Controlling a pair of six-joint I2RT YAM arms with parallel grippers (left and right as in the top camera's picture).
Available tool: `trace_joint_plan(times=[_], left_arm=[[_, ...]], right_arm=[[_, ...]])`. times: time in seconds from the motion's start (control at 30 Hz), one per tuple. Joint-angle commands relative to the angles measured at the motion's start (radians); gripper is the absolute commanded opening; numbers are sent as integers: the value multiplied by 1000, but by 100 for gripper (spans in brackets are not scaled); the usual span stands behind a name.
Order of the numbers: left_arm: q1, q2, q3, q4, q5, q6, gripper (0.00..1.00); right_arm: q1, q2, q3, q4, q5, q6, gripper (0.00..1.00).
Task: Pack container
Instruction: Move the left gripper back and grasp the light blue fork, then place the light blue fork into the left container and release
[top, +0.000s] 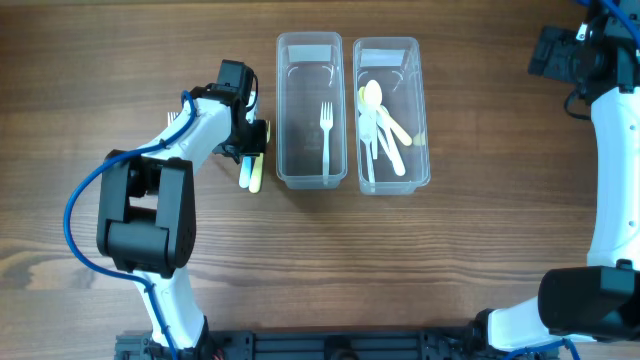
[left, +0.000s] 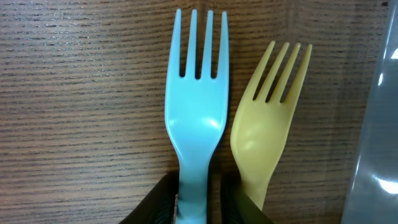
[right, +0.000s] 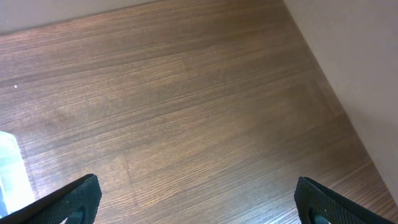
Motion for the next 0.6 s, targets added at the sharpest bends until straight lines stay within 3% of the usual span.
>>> trace_joint_plan(times=[0.0, 0.13, 0.57], left_arm=[[-3, 30, -9, 3, -15, 15, 25], [-3, 30, -8, -1, -34, 14, 4], [-1, -80, 106, -112, -124, -18, 4]], right_arm=[[2, 4, 8, 3, 17, 11, 100], [2, 4, 8, 3, 17, 11, 100], [2, 4, 8, 3, 17, 11, 100]])
